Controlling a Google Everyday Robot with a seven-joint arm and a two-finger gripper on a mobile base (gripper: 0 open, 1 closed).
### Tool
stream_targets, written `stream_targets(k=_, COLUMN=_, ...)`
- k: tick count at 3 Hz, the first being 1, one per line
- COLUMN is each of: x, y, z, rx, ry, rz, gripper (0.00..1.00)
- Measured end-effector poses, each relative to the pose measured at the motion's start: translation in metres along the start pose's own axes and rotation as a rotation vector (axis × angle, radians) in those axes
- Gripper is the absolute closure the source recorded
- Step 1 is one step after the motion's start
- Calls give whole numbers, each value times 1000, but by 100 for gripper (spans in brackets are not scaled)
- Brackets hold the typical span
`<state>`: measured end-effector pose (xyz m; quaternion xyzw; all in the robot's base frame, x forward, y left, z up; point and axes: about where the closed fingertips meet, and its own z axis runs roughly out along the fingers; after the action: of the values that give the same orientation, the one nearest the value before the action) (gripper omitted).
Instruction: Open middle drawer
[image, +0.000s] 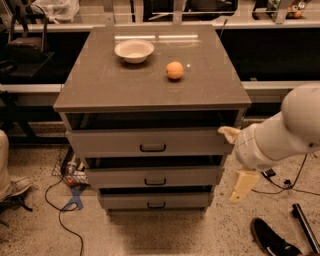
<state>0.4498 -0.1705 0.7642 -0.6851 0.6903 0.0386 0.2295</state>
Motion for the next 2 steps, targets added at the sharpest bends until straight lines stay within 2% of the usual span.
stream_targets(k=1, x=25, y=6, z=63, rx=-40, ry=-4, rz=-73, gripper=0)
stream_targets(k=2, x=45, y=12, z=140, rx=-110, ry=-23, rz=-99, gripper=0)
